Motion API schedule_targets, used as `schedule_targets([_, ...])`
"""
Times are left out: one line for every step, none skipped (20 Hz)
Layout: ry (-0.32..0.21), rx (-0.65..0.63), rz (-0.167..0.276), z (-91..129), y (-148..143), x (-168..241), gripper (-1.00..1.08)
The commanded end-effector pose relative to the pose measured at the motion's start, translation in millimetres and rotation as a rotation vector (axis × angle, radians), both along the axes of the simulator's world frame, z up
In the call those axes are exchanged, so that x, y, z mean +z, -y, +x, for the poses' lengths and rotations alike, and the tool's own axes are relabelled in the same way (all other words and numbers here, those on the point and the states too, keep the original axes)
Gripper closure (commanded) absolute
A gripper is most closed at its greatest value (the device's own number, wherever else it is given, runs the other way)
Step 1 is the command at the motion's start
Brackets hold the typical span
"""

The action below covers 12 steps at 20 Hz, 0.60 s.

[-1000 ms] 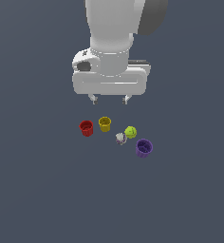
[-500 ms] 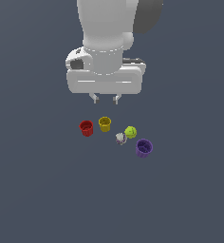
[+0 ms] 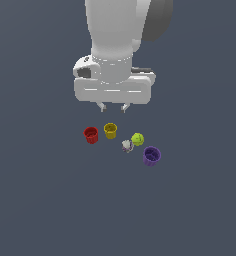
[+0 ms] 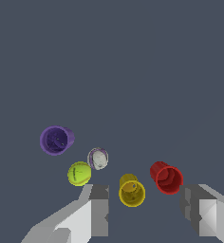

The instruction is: Pick up a designated object from a clutter of objects.

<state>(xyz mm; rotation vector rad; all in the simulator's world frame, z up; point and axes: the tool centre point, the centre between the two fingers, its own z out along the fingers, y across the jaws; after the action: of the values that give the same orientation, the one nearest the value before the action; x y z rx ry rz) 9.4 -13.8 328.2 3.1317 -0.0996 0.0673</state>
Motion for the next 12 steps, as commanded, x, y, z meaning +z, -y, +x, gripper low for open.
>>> schedule_targets([0.002,-0.023,-0.002,1.6,-3.3,-6.4,-0.2])
schedule_targets([0.004,-0.034,-0.003,2.4,-4.9,-9.5,-0.2])
schedule_targets([0.005,-0.046,-0.005,3.3,-6.6,-12.8,-0.2])
schedule_targets([0.007,-0.059,-0.006,4.1,-8.5,-16.4,-0.2])
schedule_targets([0.009,-0.073,-0.008,5.0,-10.5,-20.2,-0.2])
schedule_targets([0.011,-0.088,-0.009,5.9,-12.7,-24.3,-0.2])
schedule_targets([0.013,-0.104,-0.011,6.8,-15.0,-28.5,-0.2])
schedule_targets([0.016,-0.121,-0.013,7.6,-17.4,-33.1,-0.2])
schedule_targets([0.018,-0.138,-0.015,8.5,-20.1,-37.8,-0.2])
schedule_targets([0.021,-0.156,-0.017,9.3,-22.8,-42.7,-0.2])
schedule_targets([0.024,-0.174,-0.019,10.1,-25.5,-47.6,-0.2])
schedule_targets([0.028,-0.191,-0.021,10.7,-28.2,-52.4,-0.2])
